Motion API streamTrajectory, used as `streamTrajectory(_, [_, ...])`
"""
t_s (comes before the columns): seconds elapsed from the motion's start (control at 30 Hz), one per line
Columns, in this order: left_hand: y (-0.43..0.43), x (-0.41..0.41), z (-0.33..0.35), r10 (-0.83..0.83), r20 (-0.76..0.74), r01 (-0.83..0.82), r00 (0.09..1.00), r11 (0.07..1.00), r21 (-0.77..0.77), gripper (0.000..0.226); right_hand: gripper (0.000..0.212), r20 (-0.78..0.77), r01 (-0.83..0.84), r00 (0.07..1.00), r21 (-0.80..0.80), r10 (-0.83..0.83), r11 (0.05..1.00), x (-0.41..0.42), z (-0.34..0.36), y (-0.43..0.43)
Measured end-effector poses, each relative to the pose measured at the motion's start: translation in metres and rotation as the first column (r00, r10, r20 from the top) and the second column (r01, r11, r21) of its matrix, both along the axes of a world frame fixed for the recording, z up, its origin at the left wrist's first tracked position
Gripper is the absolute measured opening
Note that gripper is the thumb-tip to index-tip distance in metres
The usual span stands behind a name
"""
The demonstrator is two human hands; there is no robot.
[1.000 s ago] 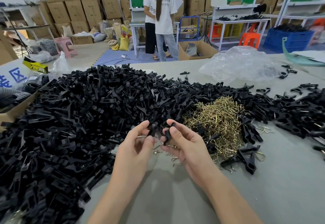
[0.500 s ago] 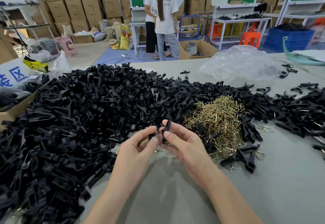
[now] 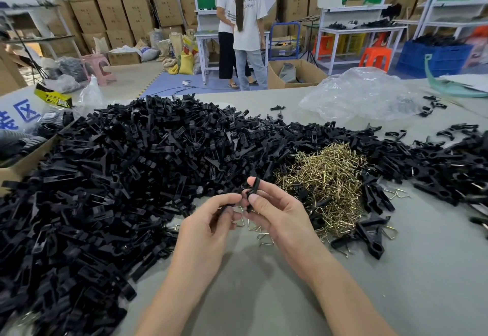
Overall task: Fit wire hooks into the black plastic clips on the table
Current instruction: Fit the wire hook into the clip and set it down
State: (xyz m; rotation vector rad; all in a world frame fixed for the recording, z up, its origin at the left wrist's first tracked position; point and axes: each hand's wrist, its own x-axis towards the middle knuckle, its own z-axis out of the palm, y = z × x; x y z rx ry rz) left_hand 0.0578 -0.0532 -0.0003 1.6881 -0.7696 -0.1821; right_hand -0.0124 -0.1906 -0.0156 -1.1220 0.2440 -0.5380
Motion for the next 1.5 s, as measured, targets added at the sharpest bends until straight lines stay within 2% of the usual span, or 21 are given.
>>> streamTrajectory(0.27, [0.0011, 0.0021, -0.0021, 0.005, 0.14, -0.016, 0.99, 0.997, 0.077, 0.046, 0.03, 0.005, -0.023, 1.0, -0.019, 0.023, 1.0, -0.0017, 0.0019, 0.0015])
streamTrajectory(0.47, [0.0021, 0.0029, -0.0007, 0.025, 0.248, -0.038, 0.969, 0.998, 0.05, 0.033, 0.028, -0.001, -0.038, 0.999, -0.052, 0.038, 0.998, -0.0031, 0.0031, 0.0027])
streamTrajectory(0.53, [0.0023, 0.0022, 0.0, 0.031, 0.227, -0.04, 0.973, 0.999, 0.032, 0.03, 0.028, 0.012, -0.046, 0.999, -0.043, 0.046, 0.998, -0.0034, 0.0033, 0.003])
streamTrajectory(0.63, [0.0035, 0.0029, -0.0034, 0.031, 0.107, -0.037, 0.994, 0.998, 0.053, 0.03, 0.029, 0.017, -0.051, 0.999, -0.035, 0.052, 0.998, -0.0024, 0.0028, 0.0036])
streamTrajectory(0.8, [0.0026, 0.0042, -0.0083, 0.003, 0.085, -0.017, 0.996, 0.986, 0.164, 0.054, 0.03, -0.011, -0.066, 0.998, -0.046, 0.065, 0.997, -0.0027, 0.0025, 0.0041])
streamTrajectory(0.9, [0.0032, 0.0048, -0.0077, -0.014, 0.083, 0.0, 0.996, 0.986, 0.167, 0.062, 0.032, -0.027, -0.069, 0.997, -0.085, 0.066, 0.994, -0.0036, 0.0047, 0.0059])
streamTrajectory(1.07, [0.002, 0.0036, -0.0038, -0.006, 0.15, -0.013, 0.989, 0.992, 0.128, 0.033, 0.034, -0.029, -0.084, 0.996, -0.136, 0.081, 0.987, -0.0053, 0.0092, 0.0076])
streamTrajectory(1.3, [0.0018, 0.0065, -0.0032, 0.024, 0.119, -0.04, 0.993, 0.991, 0.128, 0.029, 0.033, -0.05, -0.094, 0.995, -0.156, 0.088, 0.983, -0.0059, 0.0095, 0.0074])
streamTrajectory(1.43, [0.0012, 0.0046, -0.0024, 0.078, 0.04, -0.082, 0.996, 0.992, 0.091, 0.036, 0.027, -0.041, -0.094, 0.995, -0.137, 0.089, 0.986, -0.0066, 0.0087, 0.006])
streamTrajectory(1.5, [0.0012, 0.0036, -0.0017, 0.091, -0.017, -0.09, 0.996, 0.995, 0.047, 0.031, 0.027, -0.049, -0.08, 0.996, -0.148, 0.074, 0.986, -0.0072, 0.0091, 0.006])
